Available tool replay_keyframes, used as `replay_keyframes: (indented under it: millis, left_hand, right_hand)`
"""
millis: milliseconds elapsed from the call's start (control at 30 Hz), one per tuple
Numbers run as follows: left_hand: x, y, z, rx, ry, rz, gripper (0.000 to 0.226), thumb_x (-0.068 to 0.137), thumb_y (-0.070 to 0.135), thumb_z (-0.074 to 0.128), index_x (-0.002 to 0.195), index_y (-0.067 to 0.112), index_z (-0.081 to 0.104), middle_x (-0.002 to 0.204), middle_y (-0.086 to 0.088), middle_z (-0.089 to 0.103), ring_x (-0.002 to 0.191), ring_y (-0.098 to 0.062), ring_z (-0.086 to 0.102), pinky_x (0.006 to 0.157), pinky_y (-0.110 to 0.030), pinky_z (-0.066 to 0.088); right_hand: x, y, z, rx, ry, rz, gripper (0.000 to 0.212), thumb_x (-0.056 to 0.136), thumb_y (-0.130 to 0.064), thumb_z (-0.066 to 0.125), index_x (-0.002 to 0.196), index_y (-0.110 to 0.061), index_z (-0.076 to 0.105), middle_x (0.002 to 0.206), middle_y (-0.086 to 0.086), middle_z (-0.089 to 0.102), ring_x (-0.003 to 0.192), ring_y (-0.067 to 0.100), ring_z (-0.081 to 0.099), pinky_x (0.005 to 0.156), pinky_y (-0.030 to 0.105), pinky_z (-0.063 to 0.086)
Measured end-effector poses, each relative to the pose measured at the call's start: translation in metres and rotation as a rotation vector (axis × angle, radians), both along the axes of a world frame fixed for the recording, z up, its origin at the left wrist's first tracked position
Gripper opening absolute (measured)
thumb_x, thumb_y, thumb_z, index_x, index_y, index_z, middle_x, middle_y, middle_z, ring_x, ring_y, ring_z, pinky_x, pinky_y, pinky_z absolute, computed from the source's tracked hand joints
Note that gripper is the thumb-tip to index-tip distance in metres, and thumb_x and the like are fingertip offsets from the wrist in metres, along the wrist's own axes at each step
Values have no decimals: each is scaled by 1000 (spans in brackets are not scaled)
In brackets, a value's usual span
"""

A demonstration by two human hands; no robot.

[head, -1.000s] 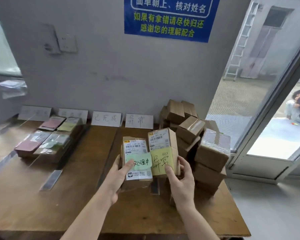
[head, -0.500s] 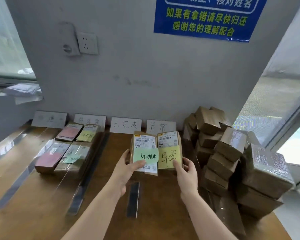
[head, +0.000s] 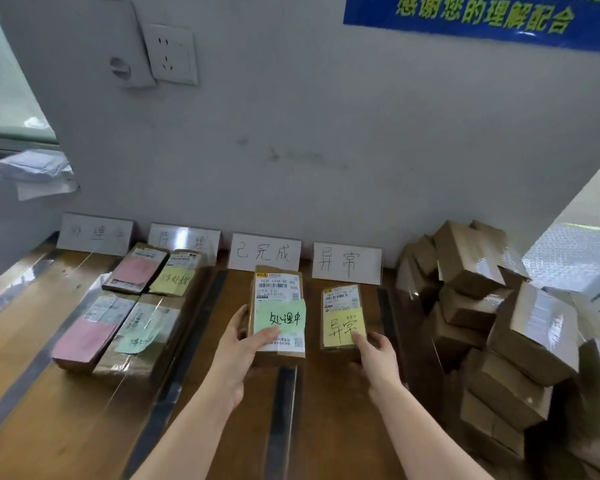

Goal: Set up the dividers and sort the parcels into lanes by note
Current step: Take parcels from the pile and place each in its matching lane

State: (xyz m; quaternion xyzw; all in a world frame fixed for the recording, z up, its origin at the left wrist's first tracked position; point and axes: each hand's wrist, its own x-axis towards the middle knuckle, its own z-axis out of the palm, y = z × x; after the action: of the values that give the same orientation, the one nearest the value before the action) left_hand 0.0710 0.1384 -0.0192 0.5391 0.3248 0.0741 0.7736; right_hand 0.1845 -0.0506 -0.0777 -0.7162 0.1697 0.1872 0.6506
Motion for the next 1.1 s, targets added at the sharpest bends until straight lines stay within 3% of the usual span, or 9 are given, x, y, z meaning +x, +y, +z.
replay_keyframes:
  millis: [167, 400, 600, 767, 933, 1100]
  left_hand:
    - [27, 15, -14, -15, 38, 48, 69, 76, 8, 77, 132, 32, 43, 108, -6, 72, 92, -24, 72, 92, -51, 54]
    - [52, 29, -32, -10, 107, 63, 86, 67, 17, 81, 142, 31, 41, 104, -2, 75, 97, -23, 71, 100, -52, 49]
    - [68, 37, -42, -25, 137, 82, 82, 74, 13, 80, 144, 30, 40, 112, -3, 71, 99, -24, 71, 96, -51, 52]
    - [71, 41, -44, -42, 126, 79, 84, 74, 12, 80, 145, 29, 39, 111, -2, 72, 98, -23, 71, 94, -49, 53]
    - [61, 46, -39, -70, 91, 67, 92, 64, 16, 82, 144, 30, 40, 109, -4, 73, 96, -24, 72, 93, -51, 54]
    - [43, 58, -28, -82, 31, 62, 85, 69, 14, 80, 143, 32, 42, 108, -2, 73, 93, -22, 73, 77, -41, 58]
  right_hand:
    - [38, 17, -17, 14, 94, 9, 53, 93, -27, 64, 141, -19, 43, 131, 10, 59, 110, 27, 61, 94, 45, 55]
    - [75, 35, -37, -24, 130, 25, 49, 97, -24, 59, 142, -15, 42, 136, 12, 55, 123, 31, 55, 101, 46, 51]
    - [94, 47, -48, -190, 65, 70, 51, 97, -32, 57, 142, -12, 43, 139, 11, 53, 127, 32, 51, 106, 48, 45]
    - [99, 50, -48, -302, 17, 114, 49, 98, -32, 57, 140, -10, 46, 138, 12, 54, 127, 32, 50, 102, 45, 43]
    - [89, 57, -34, -485, -192, 93, 58, 91, -42, 63, 140, -17, 45, 139, 10, 52, 127, 30, 51, 100, 47, 48]
    - [58, 94, 13, -401, -545, 107, 42, 93, -36, 62, 132, -22, 53, 132, -1, 55, 124, 19, 51, 102, 44, 47]
